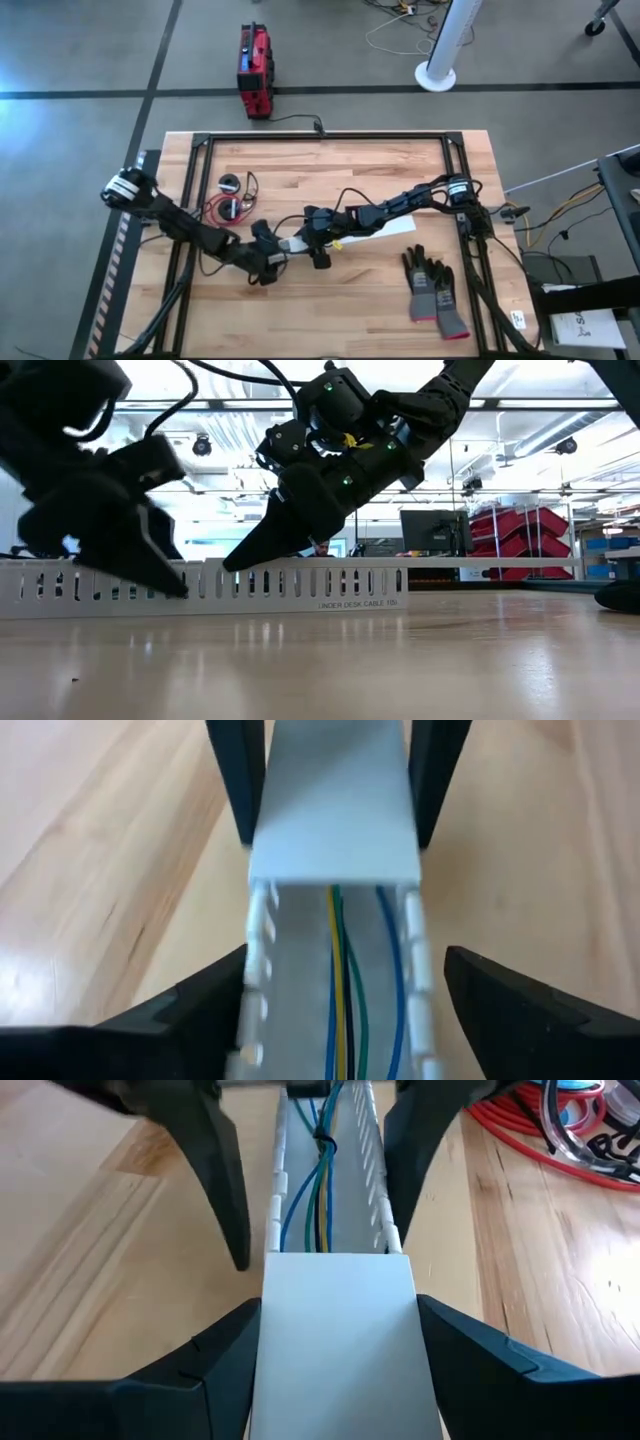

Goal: Ziptie cables
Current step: Close the white cable duct lid

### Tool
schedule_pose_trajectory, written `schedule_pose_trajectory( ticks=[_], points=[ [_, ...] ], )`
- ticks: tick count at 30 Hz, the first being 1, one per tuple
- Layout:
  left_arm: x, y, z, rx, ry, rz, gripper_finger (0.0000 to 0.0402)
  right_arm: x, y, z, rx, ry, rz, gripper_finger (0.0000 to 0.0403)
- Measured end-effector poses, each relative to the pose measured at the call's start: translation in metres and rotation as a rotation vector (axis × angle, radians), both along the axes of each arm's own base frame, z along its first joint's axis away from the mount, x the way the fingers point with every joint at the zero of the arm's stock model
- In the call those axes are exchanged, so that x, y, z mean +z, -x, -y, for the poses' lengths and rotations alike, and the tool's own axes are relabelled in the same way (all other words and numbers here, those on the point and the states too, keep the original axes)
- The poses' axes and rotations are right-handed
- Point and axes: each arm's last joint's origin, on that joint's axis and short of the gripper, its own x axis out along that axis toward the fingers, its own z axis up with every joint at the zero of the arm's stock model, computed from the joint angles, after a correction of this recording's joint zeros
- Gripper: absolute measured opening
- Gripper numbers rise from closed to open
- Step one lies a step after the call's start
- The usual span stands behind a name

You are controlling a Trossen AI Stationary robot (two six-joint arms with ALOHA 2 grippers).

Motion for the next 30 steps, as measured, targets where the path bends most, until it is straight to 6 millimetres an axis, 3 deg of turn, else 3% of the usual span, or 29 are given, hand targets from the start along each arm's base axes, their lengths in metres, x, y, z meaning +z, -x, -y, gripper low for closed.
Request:
schedule_pose_trajectory(
  ticks=[10, 20, 27, 30],
  points=[
    [-0.032, -0.002, 0.001, 0.089, -0.034, -0.071, 0.0288, 0.001, 0.000, 0.000, 0.014, -0.011, 0.017, 0.0222],
    [-0.032, -0.006, 0.001, 0.101, -0.075, -0.041, 0.0202, 0.002, -0.002, -0.001, 0.076, -0.022, 0.069, 0.0224],
    [-0.031, -0.010, 0.000, 0.083, -0.094, -0.026, 0.0247, 0.002, -0.005, -0.001, 0.038, -0.024, 0.094, 0.0221],
    [-0.030, -0.012, -0.001, 0.078, -0.108, -0.030, 0.0248, 0.001, -0.010, -0.002, 0.067, -0.044, 0.090, 0.0223]
  ],
)
